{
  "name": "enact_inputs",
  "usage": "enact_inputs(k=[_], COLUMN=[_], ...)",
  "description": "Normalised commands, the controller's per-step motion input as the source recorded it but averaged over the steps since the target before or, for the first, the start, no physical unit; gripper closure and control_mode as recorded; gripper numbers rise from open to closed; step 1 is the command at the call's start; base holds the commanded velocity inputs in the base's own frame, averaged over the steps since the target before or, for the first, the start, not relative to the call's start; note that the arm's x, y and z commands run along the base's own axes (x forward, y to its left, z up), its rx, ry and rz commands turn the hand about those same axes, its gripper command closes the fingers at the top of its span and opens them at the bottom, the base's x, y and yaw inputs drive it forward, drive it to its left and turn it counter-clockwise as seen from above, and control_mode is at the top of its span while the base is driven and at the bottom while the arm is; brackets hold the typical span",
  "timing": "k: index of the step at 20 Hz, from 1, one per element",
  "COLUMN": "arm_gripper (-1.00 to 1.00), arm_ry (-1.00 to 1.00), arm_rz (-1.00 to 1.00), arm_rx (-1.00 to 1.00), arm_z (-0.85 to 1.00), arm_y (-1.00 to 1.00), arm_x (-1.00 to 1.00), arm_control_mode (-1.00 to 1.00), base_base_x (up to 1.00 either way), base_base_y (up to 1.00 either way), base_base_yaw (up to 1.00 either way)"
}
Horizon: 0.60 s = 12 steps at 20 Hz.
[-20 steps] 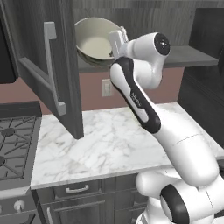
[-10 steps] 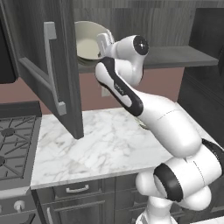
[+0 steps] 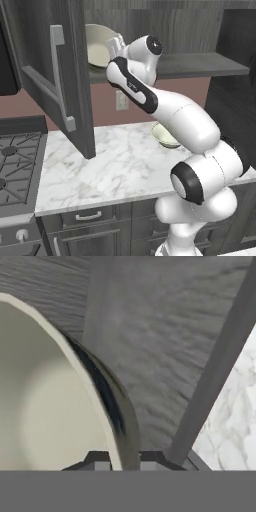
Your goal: Open the cabinet. Pick the bowls from the counter and place them in the cabinet. Then close the cabinet.
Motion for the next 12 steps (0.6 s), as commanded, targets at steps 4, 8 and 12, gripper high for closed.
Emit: enact_inputs(k=[4,8,12], arm_gripper=[1.00,-1.00,-1.00], arm_ry=[0.00,0.00,-0.10], arm_rz=[0.04,0.03,0.00], arm_rx=[0.00,0.00,0.00], arm_z=[-0.33,-0.39,0.02], arm_y=[0.13,0.20,0.12], arm_x=[0.43,0.28,-0.26], arm_control_mode=[-1.00,-1.00,-1.00], base_base_x=[0.00,0.00,0.00], base_base_y=[0.00,0.00,0.00], base_base_yaw=[0.00,0.00,0.00])
